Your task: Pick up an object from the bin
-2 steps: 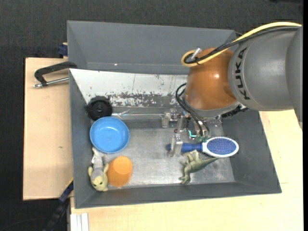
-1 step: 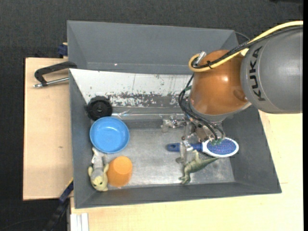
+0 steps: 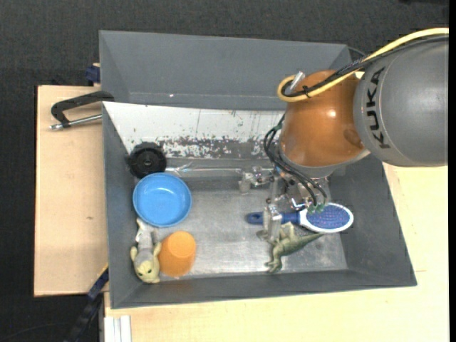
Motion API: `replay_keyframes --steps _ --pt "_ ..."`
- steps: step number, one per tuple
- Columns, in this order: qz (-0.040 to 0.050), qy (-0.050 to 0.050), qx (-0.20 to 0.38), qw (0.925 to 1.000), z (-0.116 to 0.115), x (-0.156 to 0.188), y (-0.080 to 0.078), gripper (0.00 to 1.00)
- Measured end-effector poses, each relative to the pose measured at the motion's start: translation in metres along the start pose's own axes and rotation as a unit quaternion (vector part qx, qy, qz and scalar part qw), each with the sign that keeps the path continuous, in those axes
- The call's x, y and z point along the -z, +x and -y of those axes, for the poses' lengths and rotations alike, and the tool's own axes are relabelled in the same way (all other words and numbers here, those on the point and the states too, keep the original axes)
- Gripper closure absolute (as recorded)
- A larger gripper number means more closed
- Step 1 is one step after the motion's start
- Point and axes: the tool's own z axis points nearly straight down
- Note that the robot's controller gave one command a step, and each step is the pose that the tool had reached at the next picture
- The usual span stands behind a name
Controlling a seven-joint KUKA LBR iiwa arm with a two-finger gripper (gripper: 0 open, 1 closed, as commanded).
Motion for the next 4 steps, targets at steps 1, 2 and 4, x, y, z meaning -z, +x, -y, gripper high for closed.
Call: replay_keyframes --steps 1,2,4 --pt "0.0018 -0.002 0.02 0.9998 -0.14 0.021 -0.04 0.0" --pt "0.0002 -0.001 0.016 0.9999 -0.135 0.02 -0.039 1.0" --pt "0.0 0.0 0.098 0.9952 -0.152 -0.04 -0.028 0.0"
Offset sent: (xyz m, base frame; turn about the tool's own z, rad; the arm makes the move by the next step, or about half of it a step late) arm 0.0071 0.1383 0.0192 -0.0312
